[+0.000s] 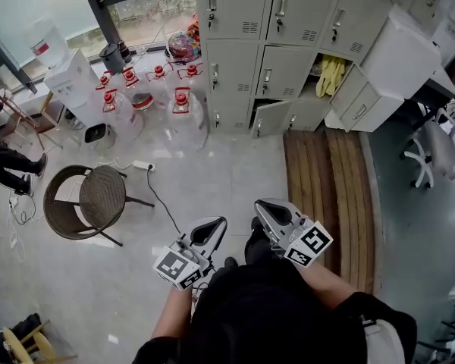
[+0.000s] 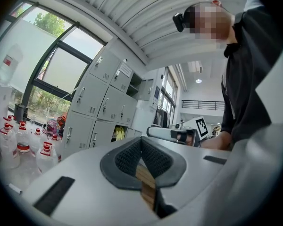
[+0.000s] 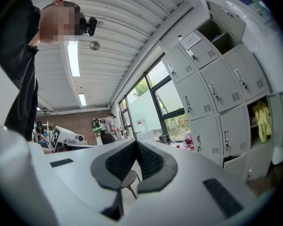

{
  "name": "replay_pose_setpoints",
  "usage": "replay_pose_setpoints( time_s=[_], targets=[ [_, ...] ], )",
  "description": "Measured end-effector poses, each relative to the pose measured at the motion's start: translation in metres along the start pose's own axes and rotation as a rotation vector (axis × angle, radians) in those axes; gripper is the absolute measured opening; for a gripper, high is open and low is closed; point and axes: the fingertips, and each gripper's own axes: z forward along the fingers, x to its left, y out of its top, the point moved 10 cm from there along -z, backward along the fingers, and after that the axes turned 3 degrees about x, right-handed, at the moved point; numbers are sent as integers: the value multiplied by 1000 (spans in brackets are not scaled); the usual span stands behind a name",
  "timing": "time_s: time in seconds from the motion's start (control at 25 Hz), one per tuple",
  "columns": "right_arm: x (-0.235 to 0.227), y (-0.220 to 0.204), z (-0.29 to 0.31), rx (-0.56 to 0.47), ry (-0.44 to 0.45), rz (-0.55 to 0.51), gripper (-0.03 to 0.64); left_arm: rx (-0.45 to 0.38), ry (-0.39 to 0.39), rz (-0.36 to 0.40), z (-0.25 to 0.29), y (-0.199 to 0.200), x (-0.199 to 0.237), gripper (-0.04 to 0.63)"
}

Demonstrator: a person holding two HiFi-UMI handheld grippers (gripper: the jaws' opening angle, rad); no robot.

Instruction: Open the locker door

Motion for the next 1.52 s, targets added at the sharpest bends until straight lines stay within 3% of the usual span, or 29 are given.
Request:
replay_pose_setpoints(
  time_s=[0.48, 0.84, 1.2, 1.52],
  targets=[
    [-107, 17, 32, -25, 40, 15, 11, 59, 8, 23, 99, 20, 49, 11],
    [-194, 46, 72, 8, 136, 49, 11, 56, 104, 13, 164, 55, 80, 11],
    [-248, 56, 108, 18, 267, 55, 11, 39, 208, 15, 202, 70, 106, 11],
    [-267, 45, 140, 38, 235, 101, 11, 36, 219, -40, 203, 72, 147, 11]
  ],
)
